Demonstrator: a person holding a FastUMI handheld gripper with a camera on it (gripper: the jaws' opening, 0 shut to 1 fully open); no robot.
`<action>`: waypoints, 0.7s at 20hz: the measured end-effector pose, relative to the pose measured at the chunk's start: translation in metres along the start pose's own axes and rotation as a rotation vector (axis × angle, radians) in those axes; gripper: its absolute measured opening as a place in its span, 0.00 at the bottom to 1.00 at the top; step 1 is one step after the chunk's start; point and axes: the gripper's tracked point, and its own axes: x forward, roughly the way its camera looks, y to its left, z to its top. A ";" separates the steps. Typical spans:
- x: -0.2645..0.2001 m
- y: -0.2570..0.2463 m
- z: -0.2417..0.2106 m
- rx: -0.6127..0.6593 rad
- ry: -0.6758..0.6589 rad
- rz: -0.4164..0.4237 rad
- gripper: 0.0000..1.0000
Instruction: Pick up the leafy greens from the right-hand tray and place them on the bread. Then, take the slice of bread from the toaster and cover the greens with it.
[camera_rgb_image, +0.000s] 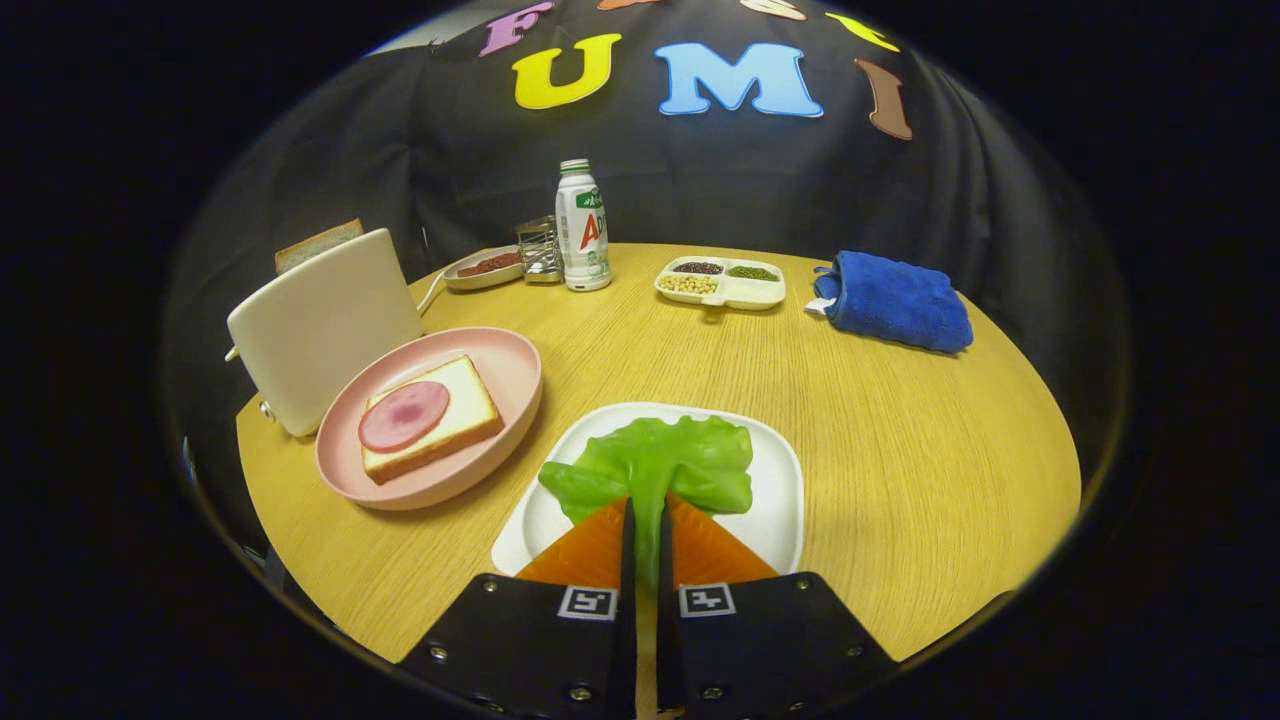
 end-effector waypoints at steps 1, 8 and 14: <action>-0.001 0.001 0.000 0.007 0.007 0.006 0.08; -0.025 0.017 0.040 0.030 -0.068 0.032 0.08; -0.037 0.073 0.082 -0.048 -0.144 0.110 0.08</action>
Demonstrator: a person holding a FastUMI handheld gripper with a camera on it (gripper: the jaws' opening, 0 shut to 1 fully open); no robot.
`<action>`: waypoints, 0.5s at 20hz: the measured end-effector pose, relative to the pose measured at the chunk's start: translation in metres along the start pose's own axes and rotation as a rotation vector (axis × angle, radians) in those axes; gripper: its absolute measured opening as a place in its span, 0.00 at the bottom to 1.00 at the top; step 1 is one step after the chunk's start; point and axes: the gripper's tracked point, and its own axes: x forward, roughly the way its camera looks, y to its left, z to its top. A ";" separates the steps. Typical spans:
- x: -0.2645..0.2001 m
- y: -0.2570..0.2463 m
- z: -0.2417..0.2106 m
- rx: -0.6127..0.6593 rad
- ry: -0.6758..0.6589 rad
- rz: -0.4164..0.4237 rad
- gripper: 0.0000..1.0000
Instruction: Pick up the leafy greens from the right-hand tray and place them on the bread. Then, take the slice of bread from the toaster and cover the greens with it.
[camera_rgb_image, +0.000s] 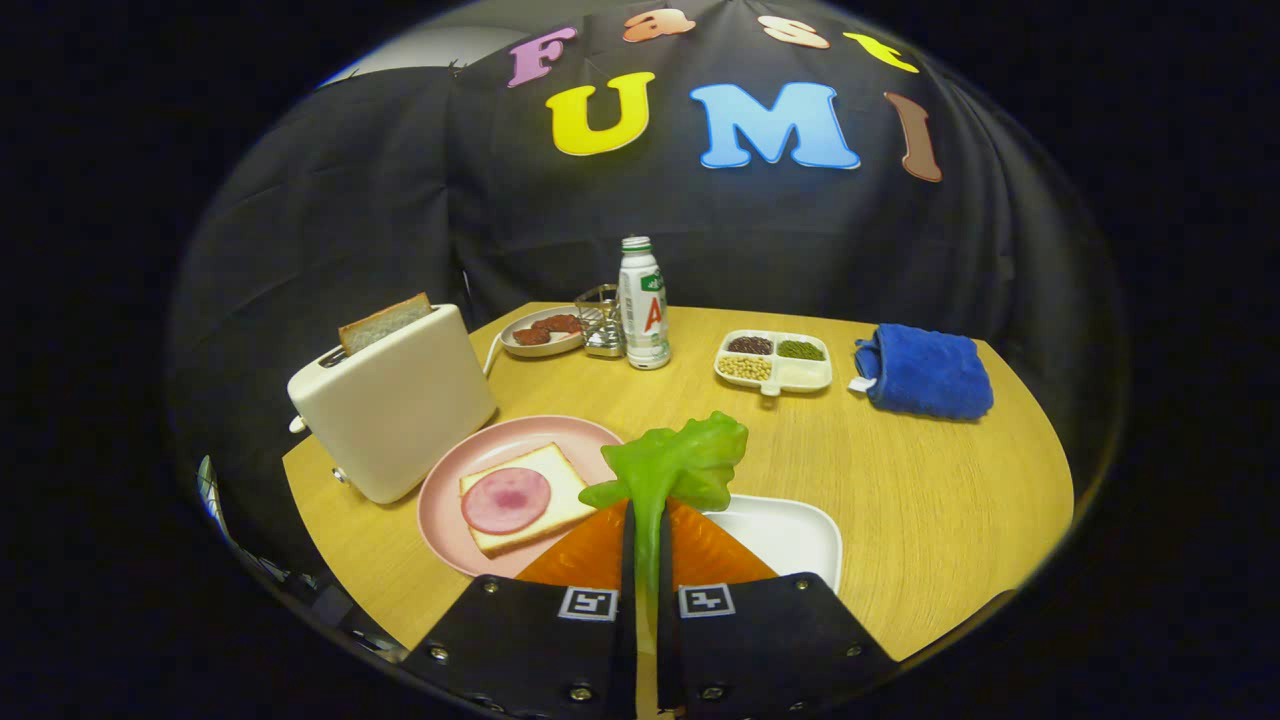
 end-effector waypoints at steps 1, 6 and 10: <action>0.004 0.012 0.004 -0.027 -0.005 0.016 0.08; 0.033 0.069 0.003 -0.131 0.028 0.096 0.08; 0.056 0.093 -0.008 -0.133 0.080 0.137 0.08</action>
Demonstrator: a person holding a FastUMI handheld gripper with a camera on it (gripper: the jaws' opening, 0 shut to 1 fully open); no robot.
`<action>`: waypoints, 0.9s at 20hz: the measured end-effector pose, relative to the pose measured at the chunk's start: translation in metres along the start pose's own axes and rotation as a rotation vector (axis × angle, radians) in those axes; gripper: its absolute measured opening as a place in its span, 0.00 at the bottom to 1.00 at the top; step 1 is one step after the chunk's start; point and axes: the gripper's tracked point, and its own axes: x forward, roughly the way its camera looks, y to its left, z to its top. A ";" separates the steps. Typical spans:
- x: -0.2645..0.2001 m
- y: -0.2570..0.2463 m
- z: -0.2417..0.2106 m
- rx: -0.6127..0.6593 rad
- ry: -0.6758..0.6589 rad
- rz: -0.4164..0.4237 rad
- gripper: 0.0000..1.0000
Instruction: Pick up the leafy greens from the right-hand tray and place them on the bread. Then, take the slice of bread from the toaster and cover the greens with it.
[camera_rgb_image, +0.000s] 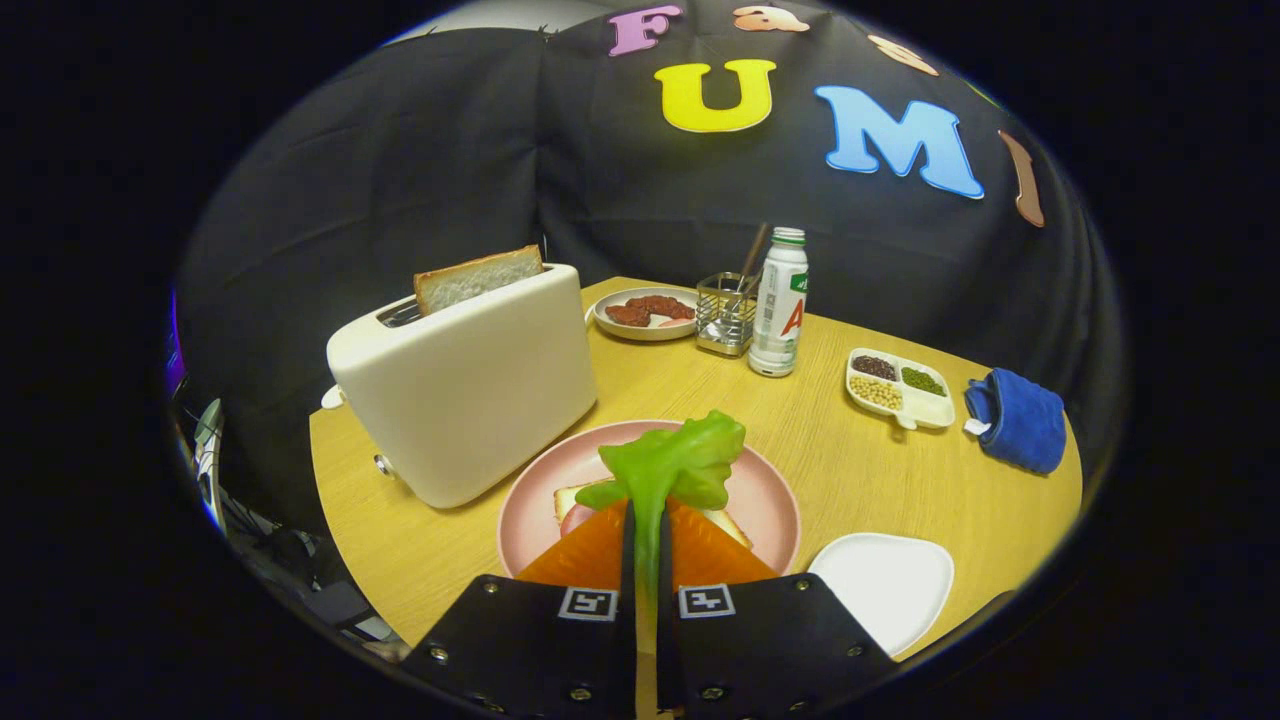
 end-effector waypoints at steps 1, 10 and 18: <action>0.004 0.000 -0.001 0.003 0.012 -0.002 0.08; 0.016 -0.007 0.001 -0.046 -0.009 -0.015 0.92; -0.001 0.008 0.043 0.004 -0.127 -0.030 0.98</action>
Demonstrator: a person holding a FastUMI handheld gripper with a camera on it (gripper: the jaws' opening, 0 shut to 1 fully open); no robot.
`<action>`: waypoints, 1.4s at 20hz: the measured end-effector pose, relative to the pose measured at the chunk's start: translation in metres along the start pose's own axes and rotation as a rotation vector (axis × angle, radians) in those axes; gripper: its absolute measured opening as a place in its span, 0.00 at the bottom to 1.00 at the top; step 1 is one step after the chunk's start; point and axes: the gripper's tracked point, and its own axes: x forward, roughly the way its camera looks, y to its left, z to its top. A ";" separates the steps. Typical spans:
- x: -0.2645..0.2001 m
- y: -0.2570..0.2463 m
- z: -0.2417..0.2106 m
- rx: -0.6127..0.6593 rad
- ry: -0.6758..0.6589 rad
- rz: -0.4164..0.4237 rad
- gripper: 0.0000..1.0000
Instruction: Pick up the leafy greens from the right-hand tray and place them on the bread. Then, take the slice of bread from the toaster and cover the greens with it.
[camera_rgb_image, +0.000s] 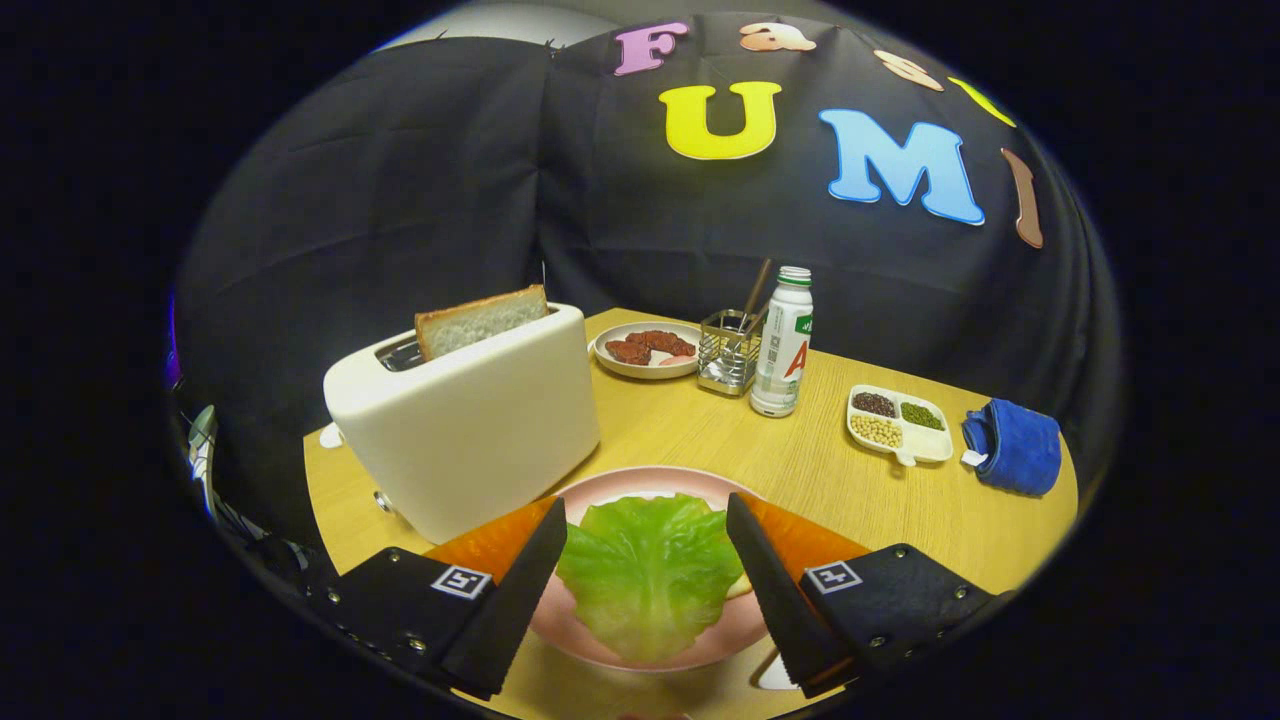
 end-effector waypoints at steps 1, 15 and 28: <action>0.000 0.004 0.006 0.015 -0.014 -0.003 0.98; 0.006 0.116 0.103 0.156 -0.230 0.031 0.91; 0.068 0.137 0.096 0.153 -0.171 -0.035 0.34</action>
